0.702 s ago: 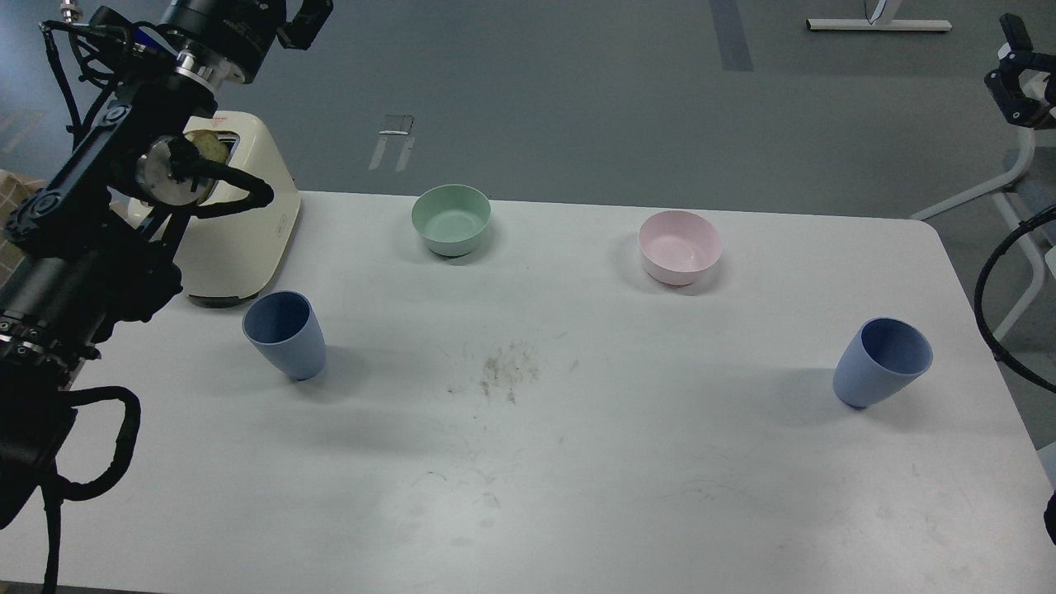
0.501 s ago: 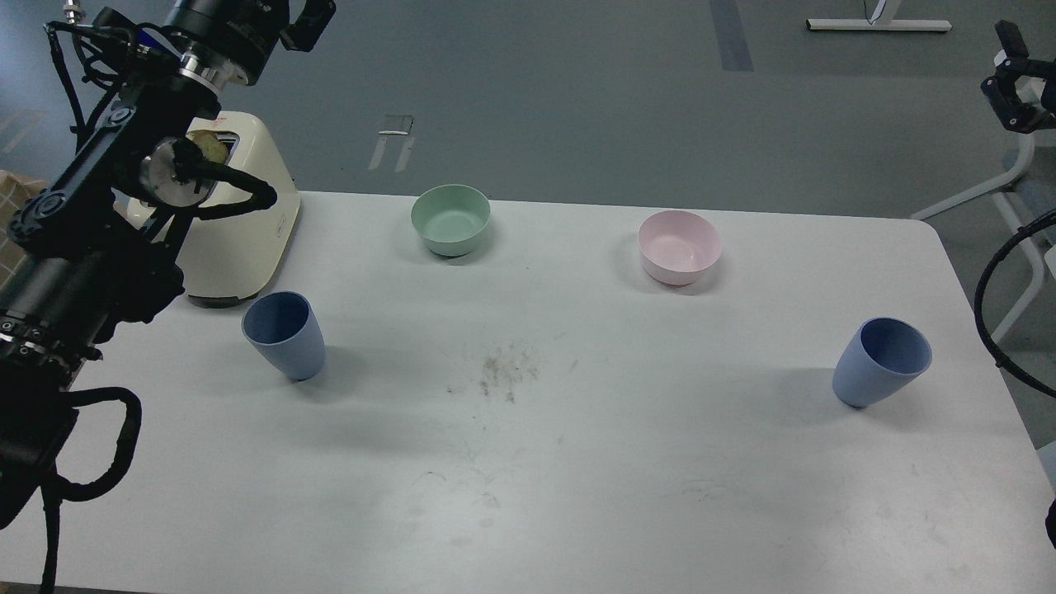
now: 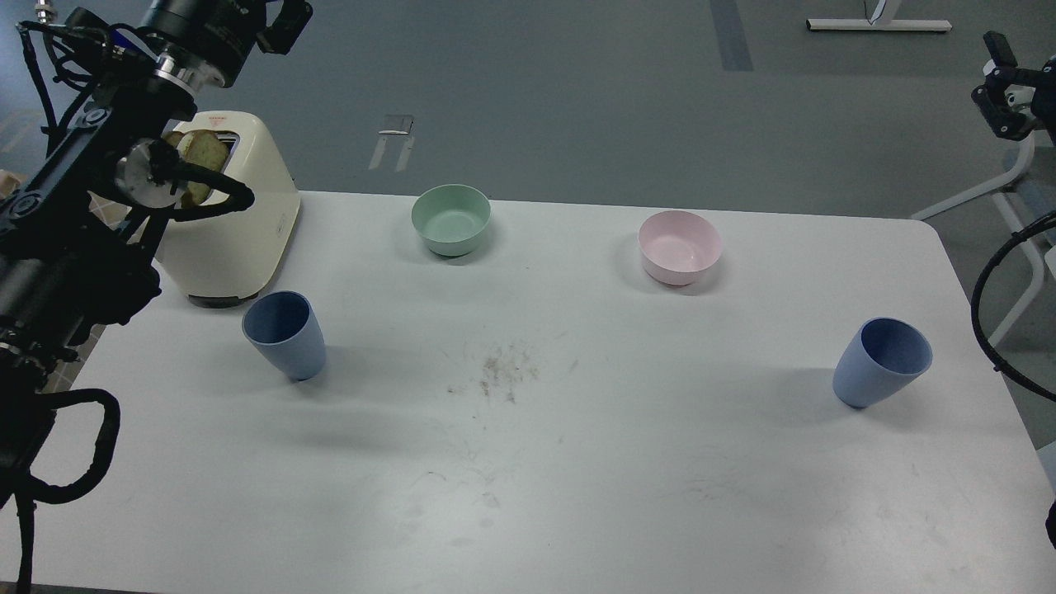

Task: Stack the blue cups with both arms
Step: 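Move the left gripper down from the toaster toward the table, then reach the left gripper to the blue cup nearest it and grasp it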

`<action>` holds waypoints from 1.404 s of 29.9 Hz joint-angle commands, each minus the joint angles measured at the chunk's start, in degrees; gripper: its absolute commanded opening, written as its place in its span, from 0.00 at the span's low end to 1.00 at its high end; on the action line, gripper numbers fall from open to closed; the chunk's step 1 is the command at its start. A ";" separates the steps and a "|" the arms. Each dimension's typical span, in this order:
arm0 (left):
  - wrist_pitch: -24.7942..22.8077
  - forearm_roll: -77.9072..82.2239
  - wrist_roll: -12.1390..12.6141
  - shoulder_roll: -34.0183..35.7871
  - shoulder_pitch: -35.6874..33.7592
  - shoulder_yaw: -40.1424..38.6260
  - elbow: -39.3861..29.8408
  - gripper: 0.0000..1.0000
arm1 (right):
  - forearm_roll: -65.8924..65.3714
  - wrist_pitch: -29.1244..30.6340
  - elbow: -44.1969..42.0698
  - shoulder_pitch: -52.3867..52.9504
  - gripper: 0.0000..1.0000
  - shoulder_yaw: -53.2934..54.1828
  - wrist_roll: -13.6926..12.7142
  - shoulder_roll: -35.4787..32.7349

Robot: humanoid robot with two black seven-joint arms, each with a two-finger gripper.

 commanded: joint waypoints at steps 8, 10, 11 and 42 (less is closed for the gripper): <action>0.11 15.84 -2.25 14.09 12.16 0.02 -20.36 0.97 | 2.88 -0.01 0.58 -2.24 1.00 0.82 0.52 -0.07; 0.20 19.57 -2.34 17.29 14.90 0.01 -24.35 0.97 | 2.88 -0.01 0.67 -2.33 1.00 0.91 0.52 -0.07; 0.29 23.05 -2.34 19.98 17.51 -0.68 -28.09 0.97 | 2.88 -0.01 0.67 -2.59 1.00 1.17 0.52 -0.07; 12.15 81.87 -2.25 31.52 34.50 7.04 -29.10 0.73 | 3.23 -0.01 0.84 -7.16 1.00 3.37 3.07 -0.07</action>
